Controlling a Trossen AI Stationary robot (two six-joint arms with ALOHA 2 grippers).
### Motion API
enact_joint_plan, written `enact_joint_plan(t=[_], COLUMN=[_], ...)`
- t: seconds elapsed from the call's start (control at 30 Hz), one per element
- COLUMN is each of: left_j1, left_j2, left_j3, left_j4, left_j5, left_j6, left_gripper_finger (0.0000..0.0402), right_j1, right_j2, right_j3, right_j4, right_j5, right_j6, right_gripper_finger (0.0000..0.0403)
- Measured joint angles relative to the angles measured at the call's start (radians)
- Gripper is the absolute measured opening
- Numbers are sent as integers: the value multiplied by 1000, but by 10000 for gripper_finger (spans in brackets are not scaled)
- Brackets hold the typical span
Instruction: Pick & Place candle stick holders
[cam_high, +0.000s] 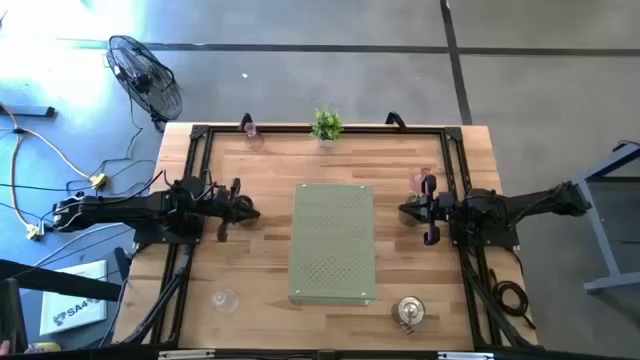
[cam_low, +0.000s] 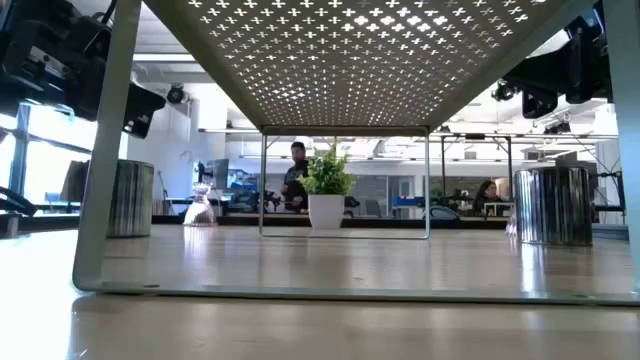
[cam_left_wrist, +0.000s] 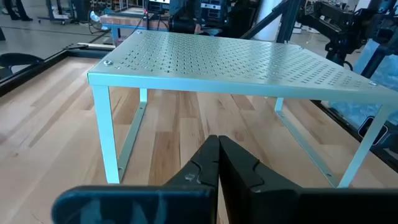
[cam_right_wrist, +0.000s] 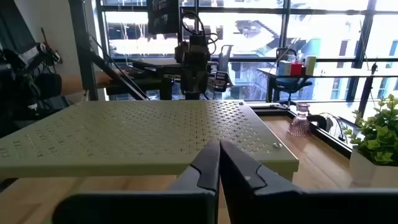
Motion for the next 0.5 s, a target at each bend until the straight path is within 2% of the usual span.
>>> enact_joint_plan(t=[0.5], left_j1=[0], left_j2=[0], left_j3=[0], left_j4=[0], left_j5=[0], left_j6=[0], left_gripper_finger=[0], right_j1=[0], right_j2=[0], right_j3=[0], right_j4=[0], right_j5=[0], right_j6=[0], right_gripper_finger=[3])
